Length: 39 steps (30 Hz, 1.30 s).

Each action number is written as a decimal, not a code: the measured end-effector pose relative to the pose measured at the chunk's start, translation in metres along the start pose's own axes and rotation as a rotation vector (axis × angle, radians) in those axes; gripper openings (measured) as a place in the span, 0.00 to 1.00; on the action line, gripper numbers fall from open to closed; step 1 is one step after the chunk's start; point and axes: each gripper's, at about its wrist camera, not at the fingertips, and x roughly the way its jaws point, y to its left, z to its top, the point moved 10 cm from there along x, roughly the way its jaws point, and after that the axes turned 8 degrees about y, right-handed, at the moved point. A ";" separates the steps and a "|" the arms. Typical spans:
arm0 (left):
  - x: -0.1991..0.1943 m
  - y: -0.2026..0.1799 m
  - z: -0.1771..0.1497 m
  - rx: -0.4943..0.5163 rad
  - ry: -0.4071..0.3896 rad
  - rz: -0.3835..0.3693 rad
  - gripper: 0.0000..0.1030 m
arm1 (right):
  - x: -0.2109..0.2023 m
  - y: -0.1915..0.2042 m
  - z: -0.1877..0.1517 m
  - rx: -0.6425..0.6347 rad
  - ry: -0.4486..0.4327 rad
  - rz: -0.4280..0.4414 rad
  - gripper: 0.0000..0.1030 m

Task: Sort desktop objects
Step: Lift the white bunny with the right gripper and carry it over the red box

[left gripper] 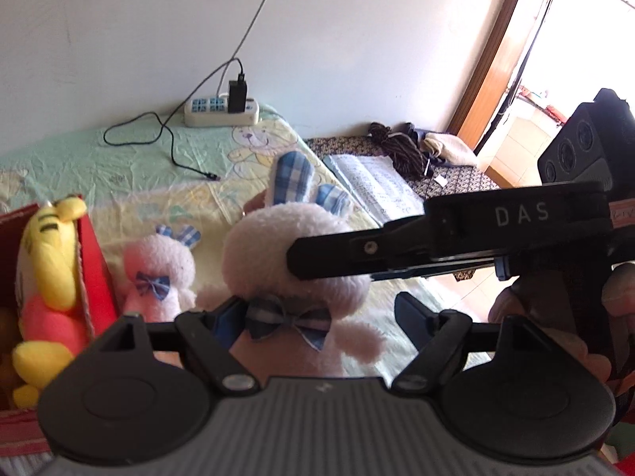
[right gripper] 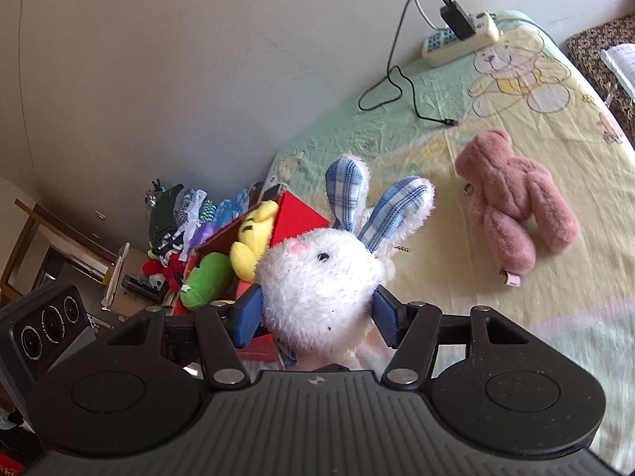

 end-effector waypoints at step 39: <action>-0.088 0.264 -0.049 -0.079 0.002 0.172 0.81 | 0.237 0.155 0.001 -0.264 0.062 -0.112 0.58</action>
